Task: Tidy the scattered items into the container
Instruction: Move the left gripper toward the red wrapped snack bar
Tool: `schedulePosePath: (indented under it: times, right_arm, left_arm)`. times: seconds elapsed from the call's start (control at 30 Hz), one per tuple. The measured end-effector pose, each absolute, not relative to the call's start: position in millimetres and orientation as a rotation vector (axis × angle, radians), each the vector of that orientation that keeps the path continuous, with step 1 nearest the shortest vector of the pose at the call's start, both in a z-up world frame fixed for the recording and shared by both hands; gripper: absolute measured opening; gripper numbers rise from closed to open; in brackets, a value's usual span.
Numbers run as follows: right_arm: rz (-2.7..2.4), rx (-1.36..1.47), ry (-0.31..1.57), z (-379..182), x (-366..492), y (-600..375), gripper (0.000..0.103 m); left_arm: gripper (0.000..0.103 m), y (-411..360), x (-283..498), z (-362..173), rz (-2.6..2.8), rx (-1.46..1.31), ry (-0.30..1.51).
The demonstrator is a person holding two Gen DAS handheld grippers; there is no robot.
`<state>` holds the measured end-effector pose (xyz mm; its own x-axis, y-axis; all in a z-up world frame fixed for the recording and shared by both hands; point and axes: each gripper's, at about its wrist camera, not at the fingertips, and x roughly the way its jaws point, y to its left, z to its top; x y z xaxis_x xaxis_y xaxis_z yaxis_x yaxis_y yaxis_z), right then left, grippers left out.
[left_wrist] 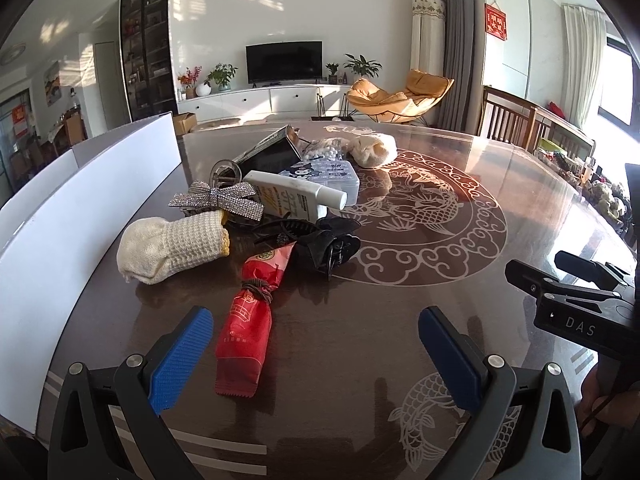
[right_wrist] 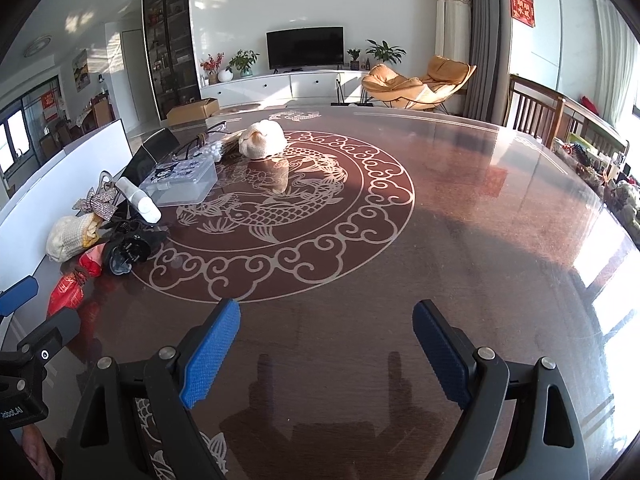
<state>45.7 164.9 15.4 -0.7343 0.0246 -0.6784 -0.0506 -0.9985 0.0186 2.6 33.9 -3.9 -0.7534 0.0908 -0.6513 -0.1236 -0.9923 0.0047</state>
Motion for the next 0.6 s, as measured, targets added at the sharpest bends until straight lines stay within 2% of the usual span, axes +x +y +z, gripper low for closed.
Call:
schedulePosePath:
  times: [0.6]
  right_arm:
    - [2.891, -1.143, 0.063, 15.0, 44.5, 165.0, 0.089]
  left_arm:
    - [0.103, 38.3, -1.7, -12.9, 2.809, -1.109, 0.076]
